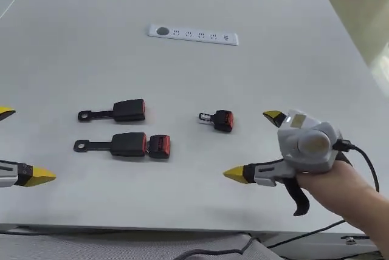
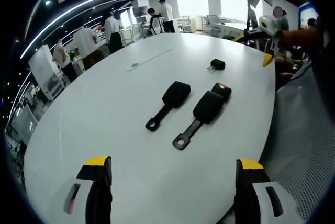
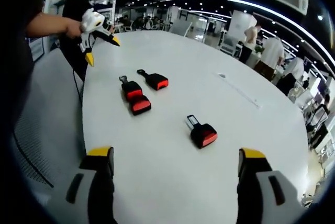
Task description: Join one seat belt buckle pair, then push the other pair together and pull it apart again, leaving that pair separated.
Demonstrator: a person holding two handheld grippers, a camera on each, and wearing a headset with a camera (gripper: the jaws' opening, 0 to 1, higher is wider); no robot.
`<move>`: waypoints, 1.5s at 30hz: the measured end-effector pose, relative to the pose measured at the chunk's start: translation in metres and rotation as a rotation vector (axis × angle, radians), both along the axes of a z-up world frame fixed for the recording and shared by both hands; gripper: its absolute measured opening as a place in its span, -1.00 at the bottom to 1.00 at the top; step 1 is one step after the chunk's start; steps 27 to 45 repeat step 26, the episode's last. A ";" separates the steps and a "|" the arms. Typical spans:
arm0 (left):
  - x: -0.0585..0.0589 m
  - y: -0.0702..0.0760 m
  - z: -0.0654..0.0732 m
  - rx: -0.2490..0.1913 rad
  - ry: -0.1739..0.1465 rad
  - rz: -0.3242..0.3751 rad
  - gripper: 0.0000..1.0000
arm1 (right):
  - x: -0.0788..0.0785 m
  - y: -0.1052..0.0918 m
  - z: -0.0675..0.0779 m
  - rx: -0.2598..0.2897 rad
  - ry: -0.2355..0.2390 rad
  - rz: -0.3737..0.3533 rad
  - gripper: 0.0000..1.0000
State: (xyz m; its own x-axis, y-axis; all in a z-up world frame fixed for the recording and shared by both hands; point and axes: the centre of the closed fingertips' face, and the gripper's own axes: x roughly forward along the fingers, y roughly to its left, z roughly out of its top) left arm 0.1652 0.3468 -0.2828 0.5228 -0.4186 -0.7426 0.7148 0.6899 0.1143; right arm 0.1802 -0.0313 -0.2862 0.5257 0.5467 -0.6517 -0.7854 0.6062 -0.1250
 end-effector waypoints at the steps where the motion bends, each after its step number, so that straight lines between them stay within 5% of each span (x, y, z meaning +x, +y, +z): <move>1: 0.001 0.000 0.001 -0.008 -0.005 0.014 1.00 | -0.001 0.000 0.000 0.001 0.002 0.000 1.00; 8: -0.002 -0.005 0.008 -0.032 -0.047 0.011 1.00 | -0.003 -0.006 0.005 0.039 -0.001 -0.053 1.00; 26: -0.014 -0.005 0.016 -0.053 -0.063 0.071 0.99 | -0.007 0.002 0.020 0.051 -0.012 -0.044 0.99; 45: -0.014 -0.005 0.016 -0.053 -0.063 0.071 0.99 | -0.007 0.002 0.020 0.051 -0.012 -0.044 0.99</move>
